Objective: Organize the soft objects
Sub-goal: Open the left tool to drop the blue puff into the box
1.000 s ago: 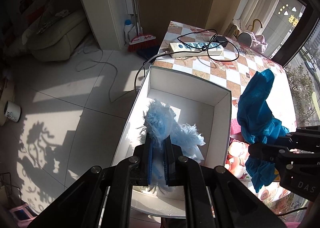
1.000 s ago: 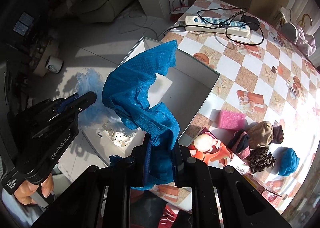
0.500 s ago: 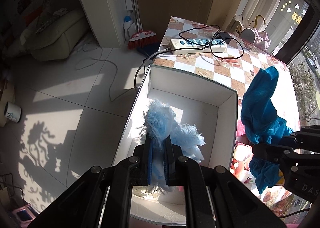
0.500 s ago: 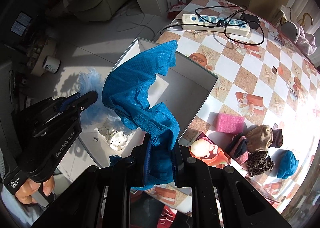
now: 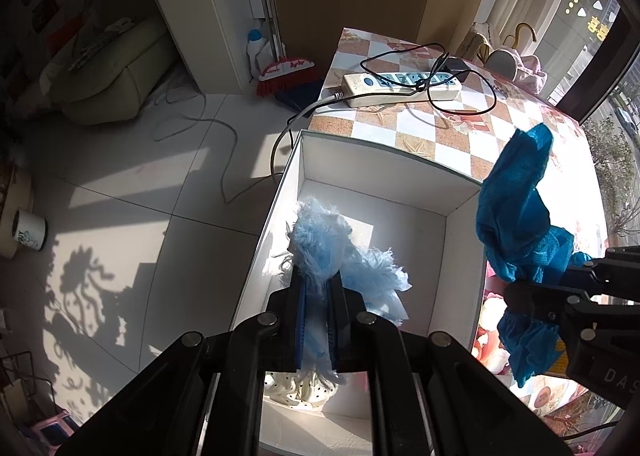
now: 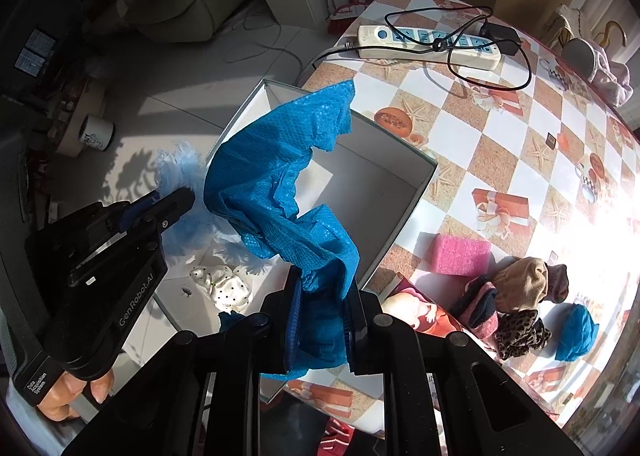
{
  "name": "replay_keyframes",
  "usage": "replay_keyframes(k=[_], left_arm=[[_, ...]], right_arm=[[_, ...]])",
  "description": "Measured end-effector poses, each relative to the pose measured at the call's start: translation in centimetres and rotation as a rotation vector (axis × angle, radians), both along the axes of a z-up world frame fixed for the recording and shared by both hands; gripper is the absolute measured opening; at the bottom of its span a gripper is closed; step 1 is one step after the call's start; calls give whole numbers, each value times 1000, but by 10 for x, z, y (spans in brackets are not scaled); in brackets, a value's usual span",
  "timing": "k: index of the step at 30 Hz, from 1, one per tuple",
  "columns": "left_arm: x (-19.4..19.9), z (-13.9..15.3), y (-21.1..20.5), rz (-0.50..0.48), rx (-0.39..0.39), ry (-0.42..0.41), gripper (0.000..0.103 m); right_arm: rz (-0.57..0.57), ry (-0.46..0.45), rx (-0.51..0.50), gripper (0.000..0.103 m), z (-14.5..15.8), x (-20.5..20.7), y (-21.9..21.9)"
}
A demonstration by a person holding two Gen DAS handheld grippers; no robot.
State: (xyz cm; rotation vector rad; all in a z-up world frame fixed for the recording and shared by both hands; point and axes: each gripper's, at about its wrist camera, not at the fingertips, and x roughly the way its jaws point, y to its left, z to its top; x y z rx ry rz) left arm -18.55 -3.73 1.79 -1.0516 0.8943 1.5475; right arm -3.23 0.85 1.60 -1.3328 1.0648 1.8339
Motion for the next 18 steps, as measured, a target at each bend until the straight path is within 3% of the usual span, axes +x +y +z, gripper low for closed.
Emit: replay_keyframes(k=[18], left_arm=[[7,-12,19,-42,-27,22,10]], right_arm=[[-31,-25,-15,19,-14,-5,16]])
